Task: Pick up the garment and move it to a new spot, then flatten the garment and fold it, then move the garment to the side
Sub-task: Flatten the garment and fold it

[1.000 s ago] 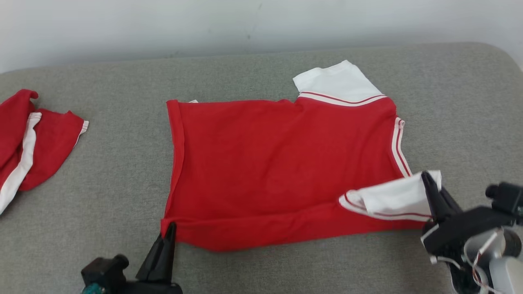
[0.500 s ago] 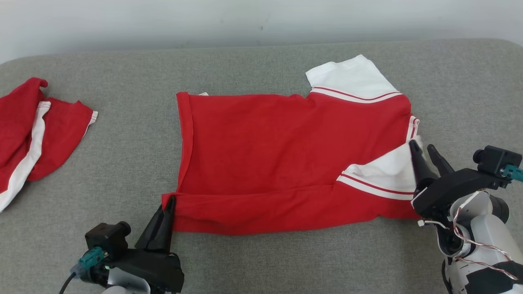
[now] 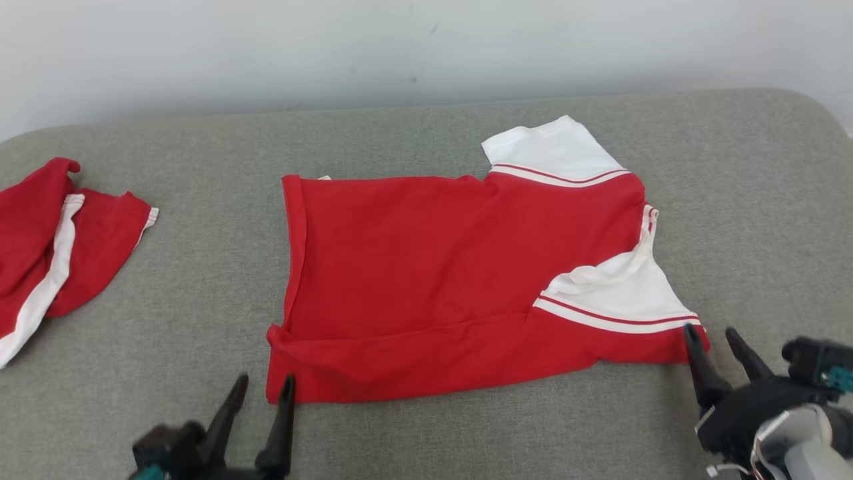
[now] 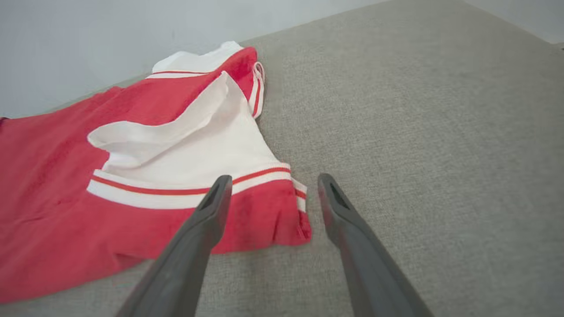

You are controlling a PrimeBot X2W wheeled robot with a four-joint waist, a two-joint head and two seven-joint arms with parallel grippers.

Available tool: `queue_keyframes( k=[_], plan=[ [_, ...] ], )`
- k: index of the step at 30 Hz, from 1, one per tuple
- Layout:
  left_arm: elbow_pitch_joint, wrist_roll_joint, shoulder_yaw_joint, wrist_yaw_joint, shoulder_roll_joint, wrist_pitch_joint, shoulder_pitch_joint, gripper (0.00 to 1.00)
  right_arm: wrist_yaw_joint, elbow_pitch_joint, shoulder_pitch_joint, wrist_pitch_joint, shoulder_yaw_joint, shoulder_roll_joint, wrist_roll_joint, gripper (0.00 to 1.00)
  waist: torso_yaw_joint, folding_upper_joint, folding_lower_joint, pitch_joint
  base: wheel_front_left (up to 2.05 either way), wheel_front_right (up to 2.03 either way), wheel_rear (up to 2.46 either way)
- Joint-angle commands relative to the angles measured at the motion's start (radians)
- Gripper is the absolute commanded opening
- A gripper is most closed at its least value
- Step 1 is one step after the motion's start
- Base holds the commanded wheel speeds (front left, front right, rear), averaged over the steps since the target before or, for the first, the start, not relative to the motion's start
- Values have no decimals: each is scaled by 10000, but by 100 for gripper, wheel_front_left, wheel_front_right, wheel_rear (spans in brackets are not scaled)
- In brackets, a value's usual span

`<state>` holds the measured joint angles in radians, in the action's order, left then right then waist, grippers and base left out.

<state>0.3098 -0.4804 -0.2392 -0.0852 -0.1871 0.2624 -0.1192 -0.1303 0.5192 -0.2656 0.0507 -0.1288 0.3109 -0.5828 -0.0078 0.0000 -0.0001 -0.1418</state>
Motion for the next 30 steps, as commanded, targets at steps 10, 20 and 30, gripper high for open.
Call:
queue_keyframes(
  k=[10, 20, 30],
  plan=[
    [179, 323, -102, 13, 76, 21, 326, 100, -4, 395, 130, 226, 5, 36, 138, 100, -169, 0, 1, -219, 0, 0, 0],
    [1889, 242, -243, -128, 293, -1, -995, 100, -4, 1725, -935, 297, -89, -493, 387, 100, -154, 0, 1, -818, 0, 0, 0],
    [2255, 269, -79, -282, 353, 14, -1084, 0, -4, 2359, -1092, 1015, -542, -678, -97, 0, -21, 0, 1, -451, 0, 0, 0]
  ],
)
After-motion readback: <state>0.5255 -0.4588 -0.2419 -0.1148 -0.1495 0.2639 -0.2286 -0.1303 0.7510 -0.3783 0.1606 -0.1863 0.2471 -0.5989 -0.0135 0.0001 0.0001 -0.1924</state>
